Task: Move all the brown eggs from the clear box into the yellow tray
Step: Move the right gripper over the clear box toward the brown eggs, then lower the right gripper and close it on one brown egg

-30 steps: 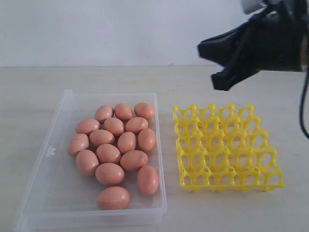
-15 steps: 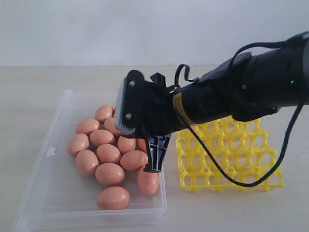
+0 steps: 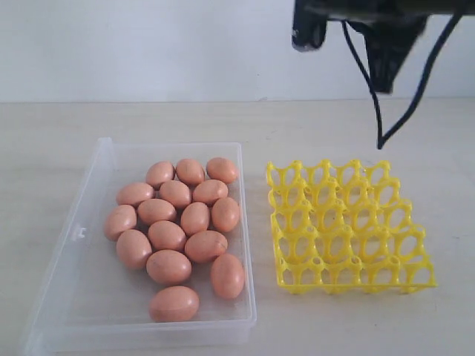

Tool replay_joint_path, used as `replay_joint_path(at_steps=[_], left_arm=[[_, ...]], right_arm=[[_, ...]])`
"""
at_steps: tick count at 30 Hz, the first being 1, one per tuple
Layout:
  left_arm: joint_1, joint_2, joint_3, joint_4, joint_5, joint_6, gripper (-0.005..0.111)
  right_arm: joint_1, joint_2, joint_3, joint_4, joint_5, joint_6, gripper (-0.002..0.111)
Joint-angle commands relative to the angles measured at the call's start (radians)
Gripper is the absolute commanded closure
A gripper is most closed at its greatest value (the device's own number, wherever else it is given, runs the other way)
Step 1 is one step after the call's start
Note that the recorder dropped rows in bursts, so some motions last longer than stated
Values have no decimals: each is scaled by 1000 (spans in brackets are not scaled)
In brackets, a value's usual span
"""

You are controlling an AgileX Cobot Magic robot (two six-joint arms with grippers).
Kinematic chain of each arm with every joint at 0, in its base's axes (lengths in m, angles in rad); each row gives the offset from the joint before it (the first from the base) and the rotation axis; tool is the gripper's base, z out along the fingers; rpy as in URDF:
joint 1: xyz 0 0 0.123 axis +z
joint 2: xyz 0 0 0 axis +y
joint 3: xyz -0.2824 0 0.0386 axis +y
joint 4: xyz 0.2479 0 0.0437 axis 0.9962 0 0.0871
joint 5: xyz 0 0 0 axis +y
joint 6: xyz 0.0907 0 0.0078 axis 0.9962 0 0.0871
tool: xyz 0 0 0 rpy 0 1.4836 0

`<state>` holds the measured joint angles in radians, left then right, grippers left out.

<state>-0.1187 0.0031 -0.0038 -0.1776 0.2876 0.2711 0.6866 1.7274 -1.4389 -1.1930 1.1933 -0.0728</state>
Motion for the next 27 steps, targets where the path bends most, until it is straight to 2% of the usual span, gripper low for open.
replay_joint_path(at_steps=[1, 2, 5, 8, 10, 11, 13, 14, 16, 20, 27], left_arm=[[-6, -3, 4, 2, -2, 0, 103], [-6, -3, 4, 2, -2, 0, 103], [-6, -3, 4, 2, -2, 0, 103], [-6, -3, 4, 2, -2, 0, 103], [-6, -3, 4, 2, -2, 0, 103], [-6, -3, 4, 2, -2, 0, 103], [-6, -3, 4, 2, -2, 0, 103], [-6, -3, 4, 2, -2, 0, 103], [-6, -3, 4, 2, -2, 0, 103], [-6, -3, 4, 2, -2, 0, 103], [-6, -3, 4, 2, -2, 0, 103]], right_arm=[[-207, -21, -44, 847, 28, -222, 109], [-273, -21, -44, 1102, 28, -325, 109], [-318, -21, -44, 1416, 28, -502, 109], [-307, -17, -39, 1669, -16, -656, 109], [-270, -7, -39, 1742, -80, -754, 108], [-239, 1, -39, 1738, -106, -802, 105], [-142, 43, -39, 1690, -165, -885, 89], [-71, 80, -39, 1624, -210, -908, 76], [13, 148, -39, 1543, -284, -924, 64], [86, 234, -39, 1509, -338, -992, 64], [91, 285, -39, 1445, -338, -1010, 64]])
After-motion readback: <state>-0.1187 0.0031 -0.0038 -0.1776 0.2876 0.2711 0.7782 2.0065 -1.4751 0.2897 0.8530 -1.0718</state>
